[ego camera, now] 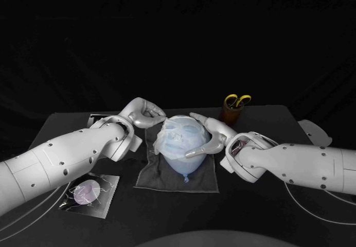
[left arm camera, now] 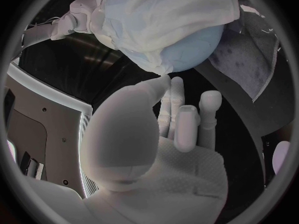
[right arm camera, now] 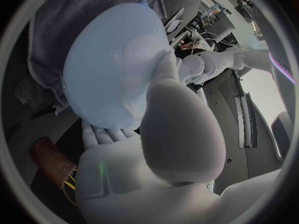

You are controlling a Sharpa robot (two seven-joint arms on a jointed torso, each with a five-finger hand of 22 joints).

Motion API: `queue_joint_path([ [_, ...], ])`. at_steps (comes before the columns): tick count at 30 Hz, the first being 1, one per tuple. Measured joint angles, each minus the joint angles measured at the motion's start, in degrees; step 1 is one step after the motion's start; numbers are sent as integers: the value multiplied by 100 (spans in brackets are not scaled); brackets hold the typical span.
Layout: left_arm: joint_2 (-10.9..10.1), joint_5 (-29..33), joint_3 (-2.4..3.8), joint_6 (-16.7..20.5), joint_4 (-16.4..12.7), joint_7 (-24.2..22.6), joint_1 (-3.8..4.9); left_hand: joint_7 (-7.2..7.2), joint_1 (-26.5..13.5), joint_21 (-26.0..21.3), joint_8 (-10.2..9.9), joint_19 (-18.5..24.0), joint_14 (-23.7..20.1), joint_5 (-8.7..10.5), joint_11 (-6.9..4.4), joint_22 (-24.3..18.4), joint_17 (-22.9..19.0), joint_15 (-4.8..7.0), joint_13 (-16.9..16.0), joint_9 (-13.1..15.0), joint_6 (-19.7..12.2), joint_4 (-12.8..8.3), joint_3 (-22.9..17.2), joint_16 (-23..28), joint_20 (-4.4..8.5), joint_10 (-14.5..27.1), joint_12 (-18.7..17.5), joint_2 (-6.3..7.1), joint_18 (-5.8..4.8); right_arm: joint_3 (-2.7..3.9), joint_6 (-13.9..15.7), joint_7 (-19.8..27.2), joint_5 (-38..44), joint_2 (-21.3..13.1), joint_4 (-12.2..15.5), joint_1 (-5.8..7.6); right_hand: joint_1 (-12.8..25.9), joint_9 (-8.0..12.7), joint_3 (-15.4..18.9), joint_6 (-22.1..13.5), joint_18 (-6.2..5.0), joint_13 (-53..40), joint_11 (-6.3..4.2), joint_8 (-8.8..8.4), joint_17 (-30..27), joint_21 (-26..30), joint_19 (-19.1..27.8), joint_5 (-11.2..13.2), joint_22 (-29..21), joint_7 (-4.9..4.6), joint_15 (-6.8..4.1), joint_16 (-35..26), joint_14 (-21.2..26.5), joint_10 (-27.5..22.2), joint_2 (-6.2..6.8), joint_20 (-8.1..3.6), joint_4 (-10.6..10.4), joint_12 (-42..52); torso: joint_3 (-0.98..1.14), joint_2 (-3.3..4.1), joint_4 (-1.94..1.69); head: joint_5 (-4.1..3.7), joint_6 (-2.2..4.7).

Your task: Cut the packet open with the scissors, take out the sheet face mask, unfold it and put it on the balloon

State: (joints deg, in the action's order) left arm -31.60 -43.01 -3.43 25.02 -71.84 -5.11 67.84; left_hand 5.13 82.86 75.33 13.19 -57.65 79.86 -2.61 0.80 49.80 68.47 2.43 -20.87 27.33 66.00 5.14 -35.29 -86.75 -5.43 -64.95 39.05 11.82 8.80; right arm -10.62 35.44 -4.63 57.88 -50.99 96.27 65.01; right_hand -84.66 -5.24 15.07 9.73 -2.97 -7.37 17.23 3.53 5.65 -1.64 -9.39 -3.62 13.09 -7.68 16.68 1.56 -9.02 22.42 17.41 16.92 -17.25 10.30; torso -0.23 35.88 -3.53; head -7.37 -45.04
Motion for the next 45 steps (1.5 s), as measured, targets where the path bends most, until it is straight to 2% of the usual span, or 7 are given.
queue_joint_path([
  [10, 44, -57, 0, 6, 116, 12, 0, 2, -59, 27, 42, 0, 20, -7, -6, 18, 15, -19, -108, 2, -44, -60, -163, 1, 0, -6, 55, 26, -1, 0, 6, 0, 7, -8, 10, -4, 0, 1, 0, 0, 0, 10, 8, 0, 1, 0, 0, 0, 0, 0, 0, 0, 0, 8, 0, 0, 0, 23, 3, -3, 7, -8, 8],
  [12, 23, -43, 0, 2, 115, 15, -1, 69, -157, -42, 35, 228, -113, -13, 91, -234, -289, -97, -142, 405, -280, -20, -251, 48, 14, 249, 3, -28, -1, 0, 6, 0, 7, -10, 11, -5, 0, 1, 0, 0, 0, 10, 8, 0, 1, 0, 0, 0, 0, 0, 0, 0, 0, 8, 0, 0, 0, 23, 3, -3, 6, -14, 11],
  [16, -52, 66, 1, -54, 79, 17, 0, 338, -967, -532, -449, 1024, -744, -40, 396, -1097, -1297, -388, 29, 391, -1037, 655, -17, 335, -136, 850, -375, -157, 3, 0, 7, 0, 9, -13, 12, -6, -1, 1, 0, 0, 0, 9, 8, 0, 1, 0, 0, 0, 0, 0, 0, 0, 0, 8, -1, 0, 0, 22, 2, -4, 1, -25, 8],
  [18, -95, 171, 1, -121, 41, 17, 0, 390, -1194, -656, -547, 1145, -915, -39, 467, -1250, -1538, -441, 88, 308, -1129, 919, 146, 407, -214, 921, -466, -138, 57, 0, 7, 0, 9, -15, 12, -7, -1, 1, 0, 0, 0, 9, 8, 0, 1, 0, 0, 0, 0, 0, 0, 0, 0, 8, -1, 0, 0, 21, 0, -4, -2, -26, 8],
  [22, -147, 355, -1, -283, -14, 13, 0, 429, -1348, -790, -612, 1234, -1227, -39, 527, -1348, -1959, -502, 181, 211, -1168, 1148, 364, 520, -289, 1042, -608, -97, 97, 0, 7, 0, 10, -17, 9, -9, -18, 2, 0, 0, 1, 8, 8, 0, 1, 0, 0, 0, 0, 0, 0, 0, 0, 8, -18, 0, 0, 21, -3, -5, -4, -26, 12],
  [32, -158, 738, -3, -861, -36, 32, -1, 420, -1612, -931, -643, 1282, -1518, -39, 535, -1440, -2279, -532, 287, 60, -1052, 1134, 909, 584, -337, 1091, -711, -129, 96, 1, 6, 0, 12, -9, 3, -14, -24, -3, 0, 0, 1, 9, 8, 0, -5, 0, 0, 0, 0, 0, 0, 0, 0, 7, -24, 0, 0, 45, -4, -2, -4, -8, 9],
  [45, -93, 799, 0, -1096, 50, 97, -20, 377, -925, -954, -643, 1282, -1517, -39, 490, -1464, -2258, -532, 325, -77, -927, 1019, 1292, 516, -337, 1046, -711, 15, 93, 1, 6, 0, 15, -7, 3, -17, -23, -3, 0, 0, 1, 17, -14, 0, -4, 0, 0, 0, 0, 0, 0, 0, 0, 12, -23, 0, 0, 44, 0, 0, 6, -6, 2],
])
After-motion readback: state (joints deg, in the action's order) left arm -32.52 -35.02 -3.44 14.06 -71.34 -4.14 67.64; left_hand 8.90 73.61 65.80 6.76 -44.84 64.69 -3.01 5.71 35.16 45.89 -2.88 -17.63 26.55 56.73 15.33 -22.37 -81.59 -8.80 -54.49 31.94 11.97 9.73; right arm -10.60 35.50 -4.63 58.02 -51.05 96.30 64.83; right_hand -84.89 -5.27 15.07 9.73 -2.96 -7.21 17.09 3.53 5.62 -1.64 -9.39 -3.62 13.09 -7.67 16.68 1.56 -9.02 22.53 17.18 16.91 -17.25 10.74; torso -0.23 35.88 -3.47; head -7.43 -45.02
